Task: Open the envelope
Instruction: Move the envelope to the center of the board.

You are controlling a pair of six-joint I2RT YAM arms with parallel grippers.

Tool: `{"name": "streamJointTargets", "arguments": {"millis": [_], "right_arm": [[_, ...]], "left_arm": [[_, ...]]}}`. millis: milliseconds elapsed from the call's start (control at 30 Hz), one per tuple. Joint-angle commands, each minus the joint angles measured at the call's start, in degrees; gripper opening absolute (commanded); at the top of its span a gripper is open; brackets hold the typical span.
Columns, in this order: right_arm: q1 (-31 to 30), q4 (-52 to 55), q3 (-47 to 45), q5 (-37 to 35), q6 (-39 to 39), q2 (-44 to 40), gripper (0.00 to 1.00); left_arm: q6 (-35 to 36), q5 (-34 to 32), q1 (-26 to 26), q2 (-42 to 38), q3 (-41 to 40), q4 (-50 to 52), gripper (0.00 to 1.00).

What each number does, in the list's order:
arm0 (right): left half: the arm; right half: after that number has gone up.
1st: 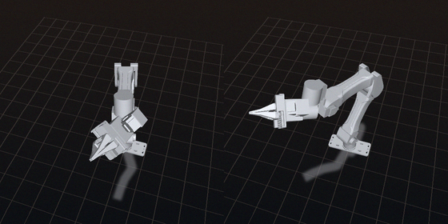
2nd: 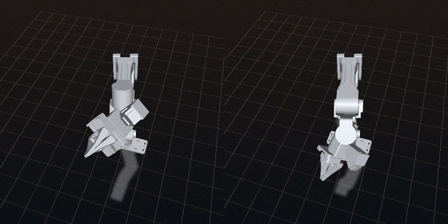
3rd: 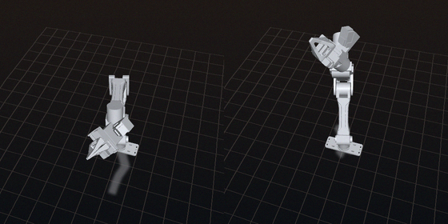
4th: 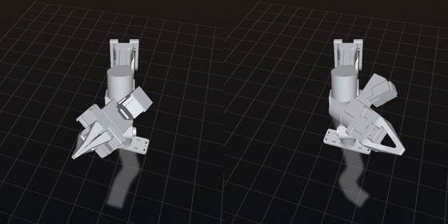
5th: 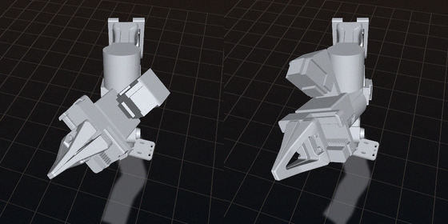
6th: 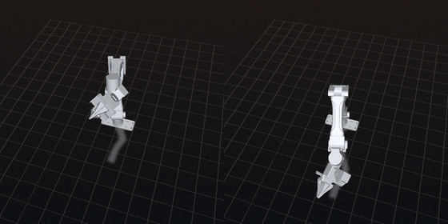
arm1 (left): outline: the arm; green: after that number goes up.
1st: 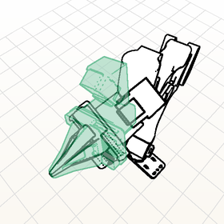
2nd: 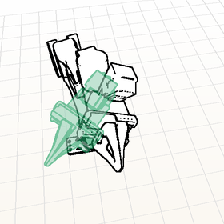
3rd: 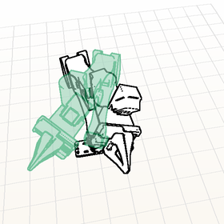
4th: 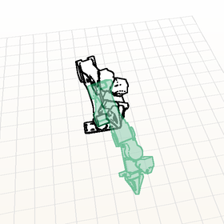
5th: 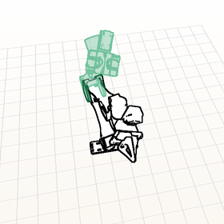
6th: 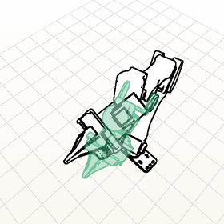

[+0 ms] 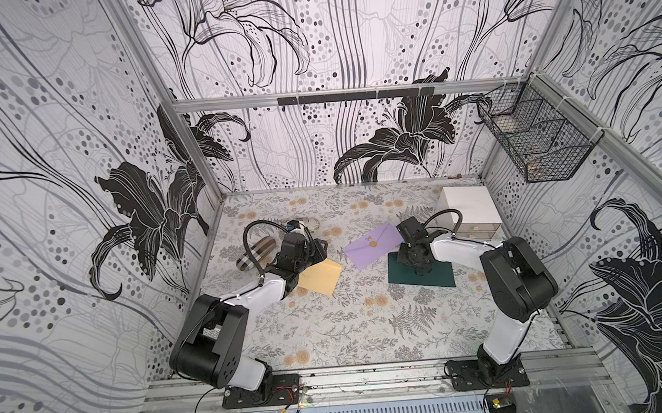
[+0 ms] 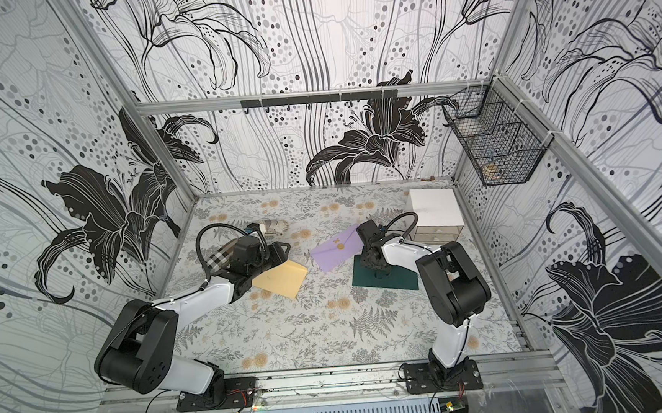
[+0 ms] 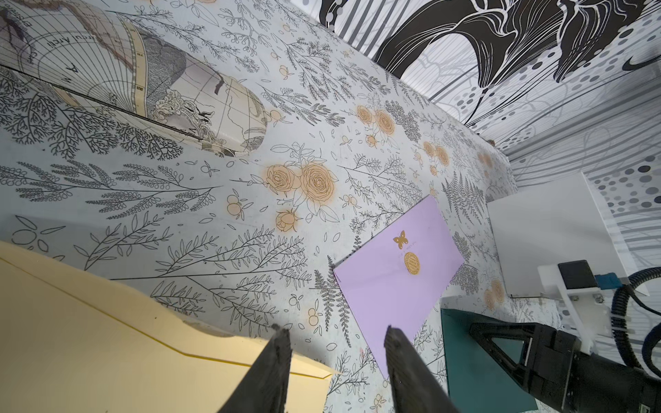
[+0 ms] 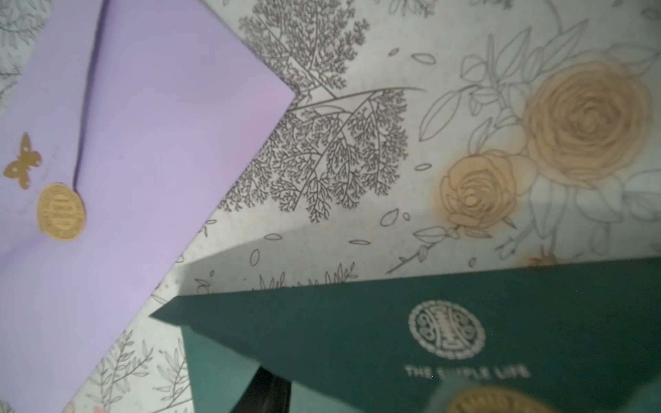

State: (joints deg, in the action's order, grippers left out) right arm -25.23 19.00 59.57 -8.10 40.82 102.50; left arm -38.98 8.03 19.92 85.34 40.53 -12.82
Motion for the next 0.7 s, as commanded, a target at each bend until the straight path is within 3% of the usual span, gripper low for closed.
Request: {"name": "streamJointTargets", "arguments": {"millis": [0,267,667], "right_arm": [[1.4,1.6,-2.8,4.3,-0.6,2.6,0.35],[5.6,1.5,-10.4,4.3,-0.5,-5.3,0.36],[5.2,5.5,-4.5,4.8,-2.3,-17.2,0.37]], "left_arm": [[0.7,0.1,0.1,0.5,1.4,-0.5,0.46],[0.7,0.4,0.1,1.4,1.8,-0.5,0.46],[0.7,0.1,0.1,1.6,2.0,-0.2,0.47]]}}
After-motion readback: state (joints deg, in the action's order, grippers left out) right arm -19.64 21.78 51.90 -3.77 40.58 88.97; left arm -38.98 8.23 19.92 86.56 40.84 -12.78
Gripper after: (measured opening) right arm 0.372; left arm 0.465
